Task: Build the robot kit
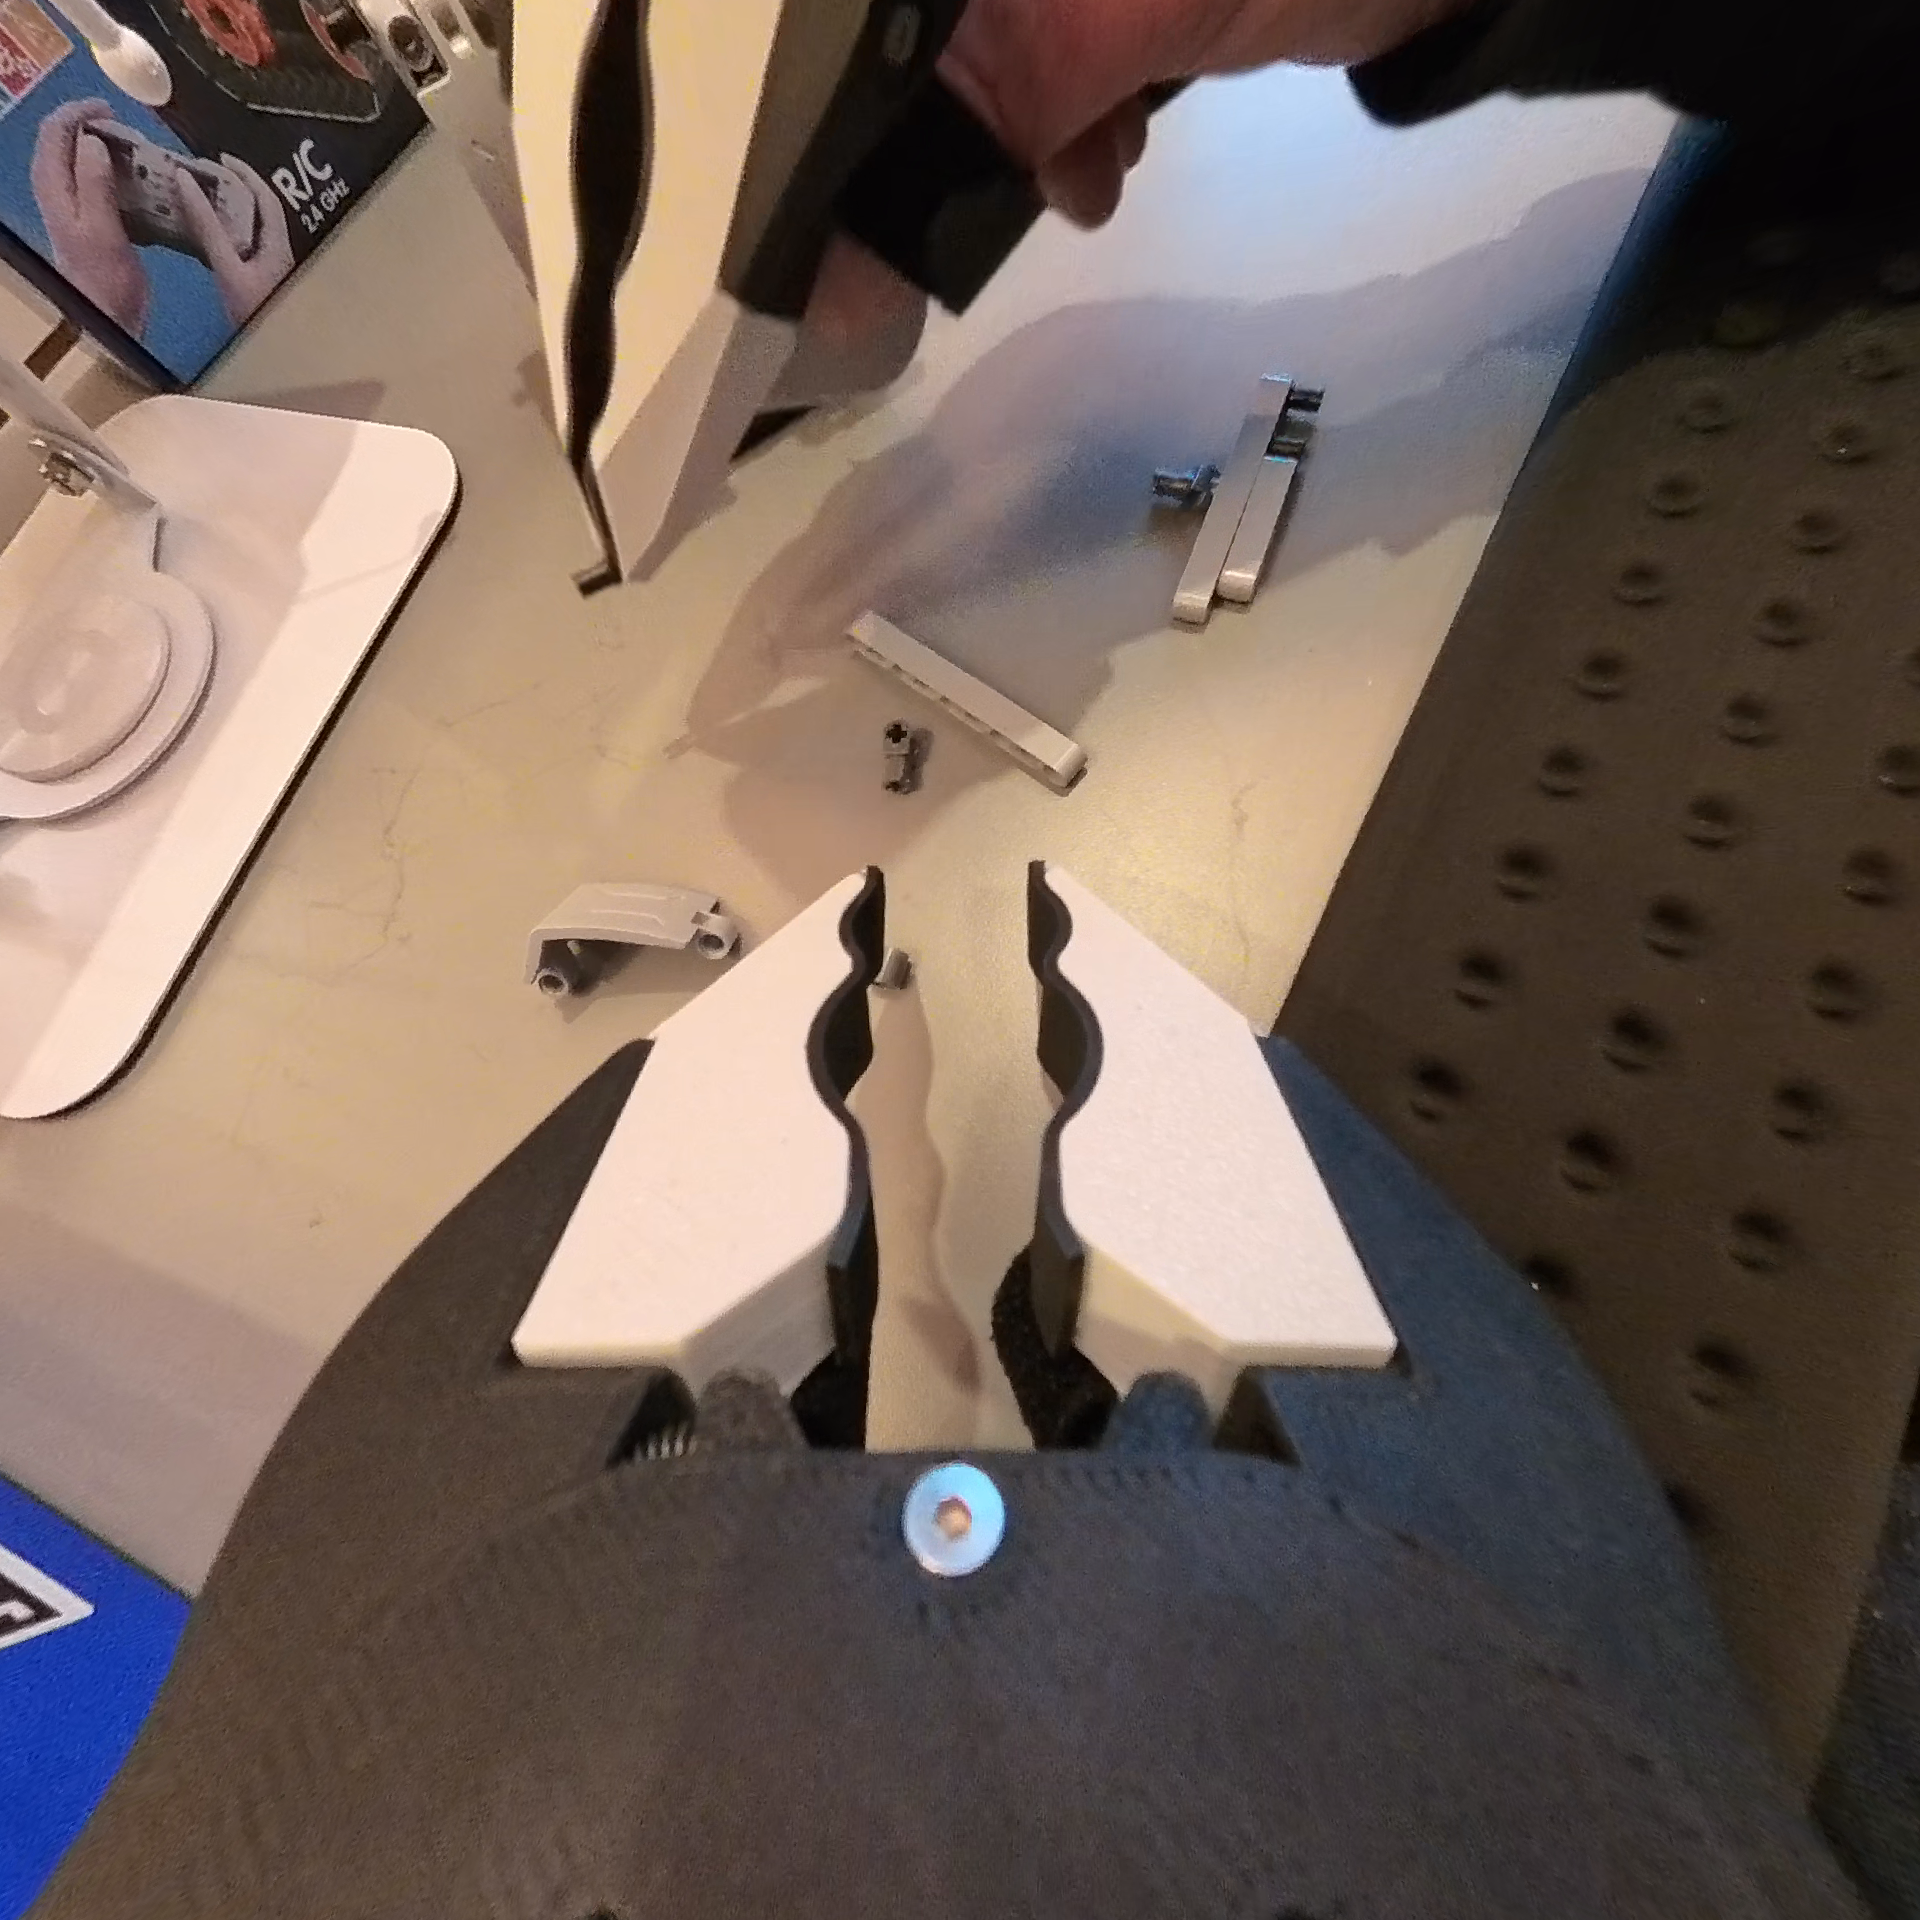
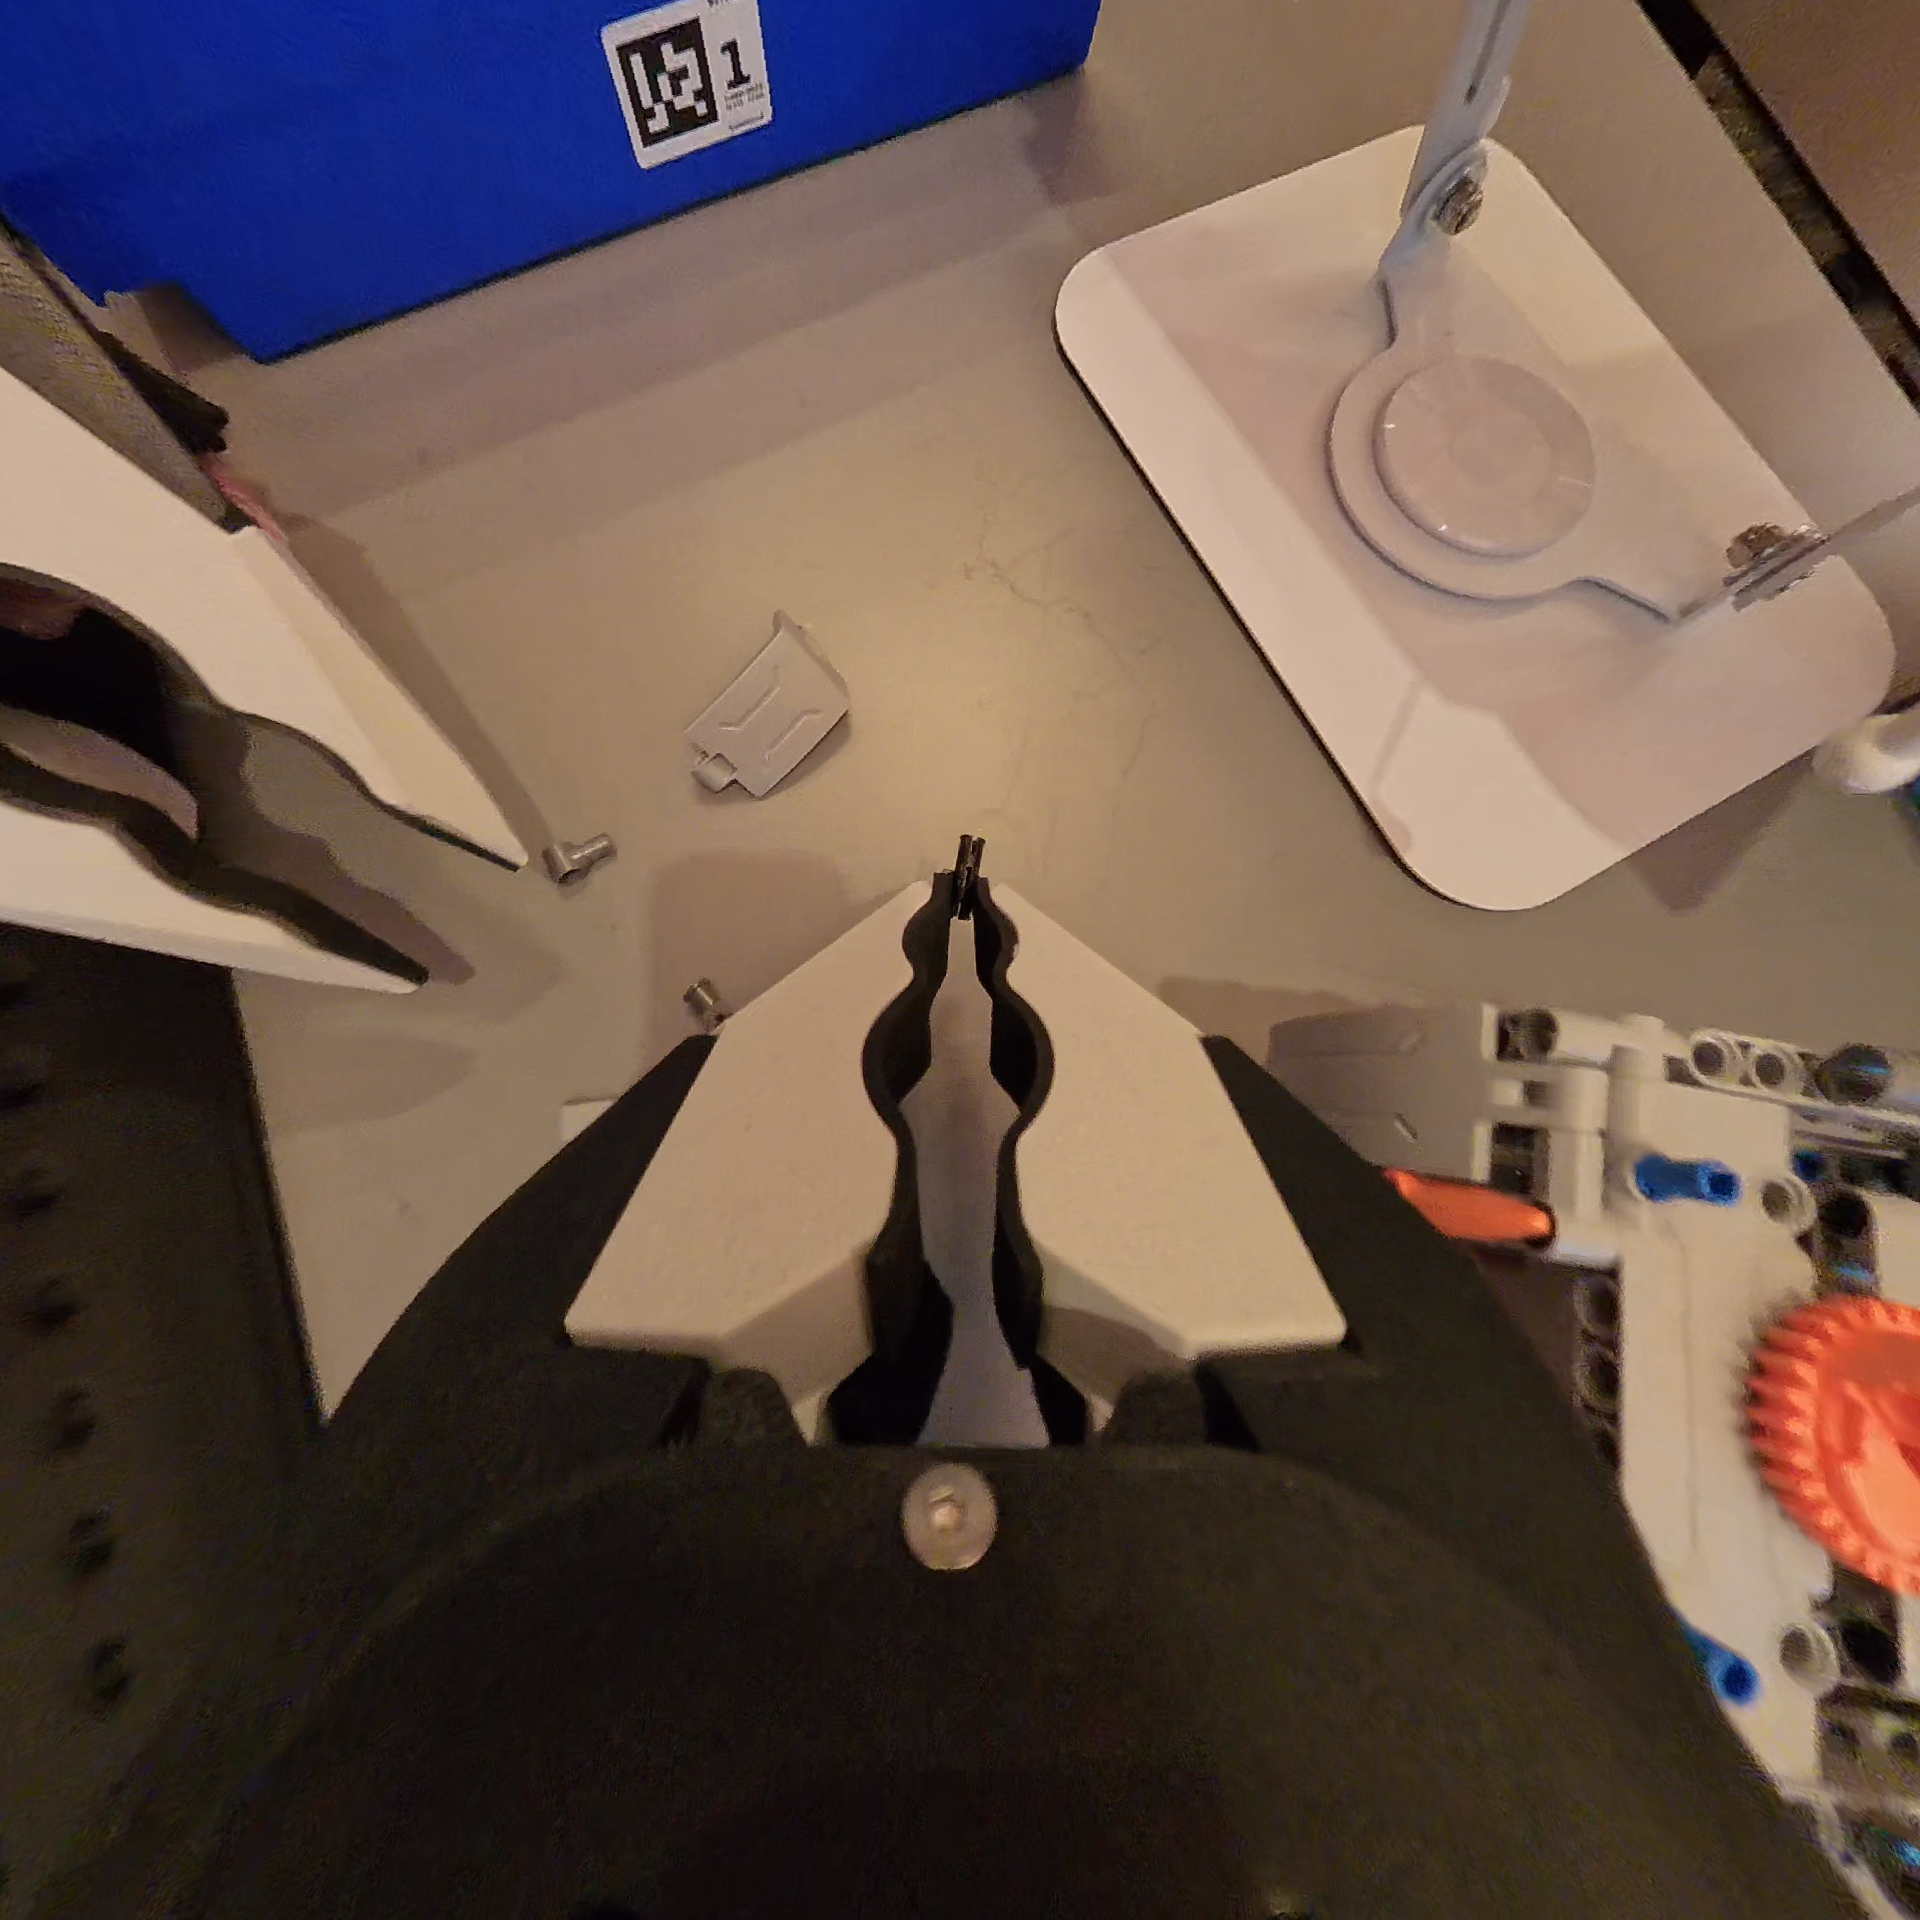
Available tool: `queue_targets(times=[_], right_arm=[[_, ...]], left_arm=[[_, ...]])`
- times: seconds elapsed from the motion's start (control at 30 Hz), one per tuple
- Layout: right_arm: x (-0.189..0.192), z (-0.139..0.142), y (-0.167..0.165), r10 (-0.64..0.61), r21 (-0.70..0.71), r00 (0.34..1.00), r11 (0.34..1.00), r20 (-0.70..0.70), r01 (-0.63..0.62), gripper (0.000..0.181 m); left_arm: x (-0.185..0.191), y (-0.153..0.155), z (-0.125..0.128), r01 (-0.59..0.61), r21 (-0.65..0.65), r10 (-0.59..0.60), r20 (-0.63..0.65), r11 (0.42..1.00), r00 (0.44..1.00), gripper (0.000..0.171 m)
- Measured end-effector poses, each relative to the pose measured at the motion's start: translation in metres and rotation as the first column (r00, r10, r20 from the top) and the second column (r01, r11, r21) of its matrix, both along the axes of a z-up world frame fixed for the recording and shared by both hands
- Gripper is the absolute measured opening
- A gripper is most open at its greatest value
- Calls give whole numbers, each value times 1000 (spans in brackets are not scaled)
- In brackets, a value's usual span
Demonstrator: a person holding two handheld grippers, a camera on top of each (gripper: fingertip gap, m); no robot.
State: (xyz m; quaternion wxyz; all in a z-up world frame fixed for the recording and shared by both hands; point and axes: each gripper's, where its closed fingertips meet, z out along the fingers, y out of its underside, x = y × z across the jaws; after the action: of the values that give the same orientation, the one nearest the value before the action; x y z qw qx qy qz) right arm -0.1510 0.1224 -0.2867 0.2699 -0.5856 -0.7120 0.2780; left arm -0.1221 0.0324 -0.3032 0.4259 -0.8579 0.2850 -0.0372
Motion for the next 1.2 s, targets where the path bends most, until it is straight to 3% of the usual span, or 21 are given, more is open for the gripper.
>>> queue_targets(times=[0.2, 0.63, 0.9, 1.2], right_arm=[[22, 9, 3, 16, 4, 999, 1000, -36, -16, 1], [74, 1, 8, 9, -45, 999, 999, -49, -11, 1], [106, -5, 5, 34, -58, 999, 998, -38, -36, 1], [125, -11, 2, 65, -112, 997, 991, -32, -69, 1]], left_arm=[[0, 0, -1, -3, -4, 3, -12, 1000, 1000, 25], [14, 9, -1, 40, -25, -41, -31, 999, 999, 29], [34, 27, -3, 138, -89, -150, -136, 986, 979, 34], [74, 35, -22, 281, -218, -313, -128, 935, 941, 35]])
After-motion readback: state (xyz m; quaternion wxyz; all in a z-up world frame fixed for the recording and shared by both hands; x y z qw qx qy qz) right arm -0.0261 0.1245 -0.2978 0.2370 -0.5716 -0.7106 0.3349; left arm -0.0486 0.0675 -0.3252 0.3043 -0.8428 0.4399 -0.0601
